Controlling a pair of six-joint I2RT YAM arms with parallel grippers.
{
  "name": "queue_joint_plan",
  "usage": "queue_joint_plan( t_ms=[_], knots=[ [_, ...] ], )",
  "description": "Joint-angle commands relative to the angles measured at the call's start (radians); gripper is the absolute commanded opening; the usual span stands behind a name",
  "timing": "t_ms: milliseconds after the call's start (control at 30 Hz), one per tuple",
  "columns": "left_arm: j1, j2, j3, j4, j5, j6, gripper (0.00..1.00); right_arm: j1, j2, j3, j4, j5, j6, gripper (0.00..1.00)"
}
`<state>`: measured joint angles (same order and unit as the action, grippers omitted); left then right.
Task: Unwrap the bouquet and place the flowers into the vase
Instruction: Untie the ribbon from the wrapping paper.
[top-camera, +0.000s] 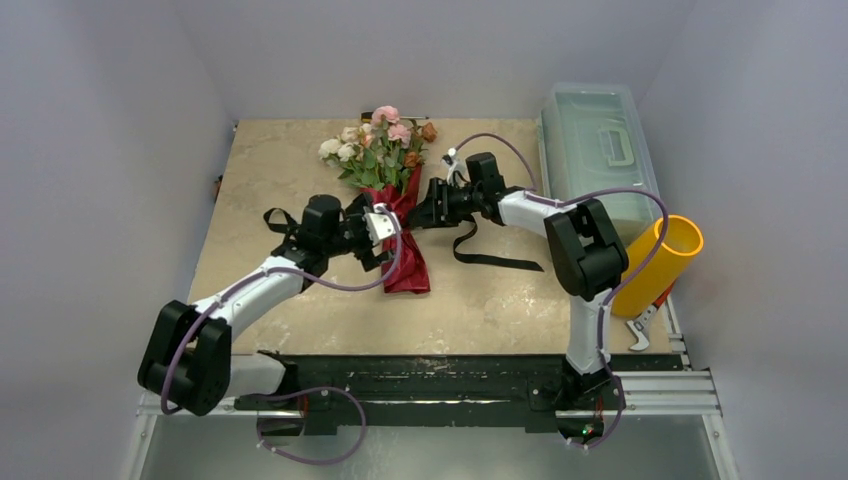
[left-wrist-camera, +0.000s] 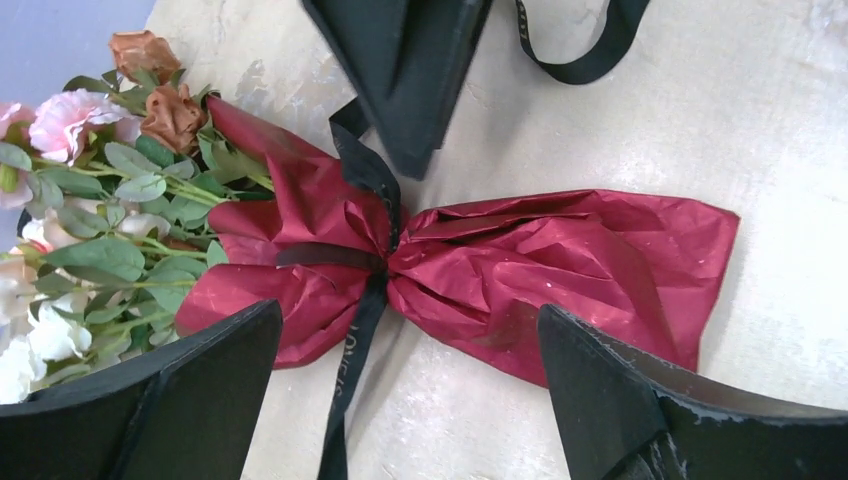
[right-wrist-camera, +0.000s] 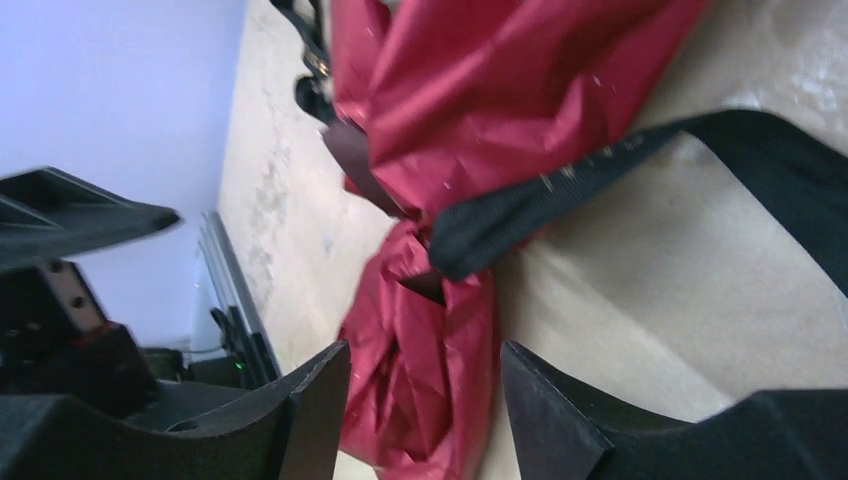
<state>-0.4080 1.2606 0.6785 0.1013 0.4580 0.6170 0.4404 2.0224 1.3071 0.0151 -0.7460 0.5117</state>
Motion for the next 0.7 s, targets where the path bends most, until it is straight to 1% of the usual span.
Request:
queue_joint_plan(
  t_ms=[0,167,267,367,533,567,667],
  knots=[
    [0.001,0.083,0.105,0.011,0.078,0.129,1.00,0.004,-0.022,0.014,0.230,-0.047,0.164,0.62],
    [0.021,0.231,0.223,-0.050,0.164,0.187,1.00,0.003,0.021,0.025,0.251,-0.044,0.206,0.62],
    [0.023,0.292,0.252,-0.057,0.210,0.237,1.00,0.004,0.037,0.020,0.276,-0.046,0.235,0.60],
    [0.029,0.356,0.286,-0.063,0.220,0.250,0.99,0.004,0.045,0.013,0.294,-0.047,0.249,0.59],
    [0.077,0.464,0.371,-0.099,0.248,0.272,0.99,0.004,0.070,0.029,0.309,-0.053,0.268,0.58],
    [0.078,0.478,0.378,-0.130,0.250,0.286,0.99,0.004,0.075,0.031,0.308,-0.053,0.270,0.58],
    [0.078,0.505,0.378,-0.133,0.255,0.304,0.99,0.002,0.092,0.037,0.306,-0.038,0.281,0.58]
  ],
)
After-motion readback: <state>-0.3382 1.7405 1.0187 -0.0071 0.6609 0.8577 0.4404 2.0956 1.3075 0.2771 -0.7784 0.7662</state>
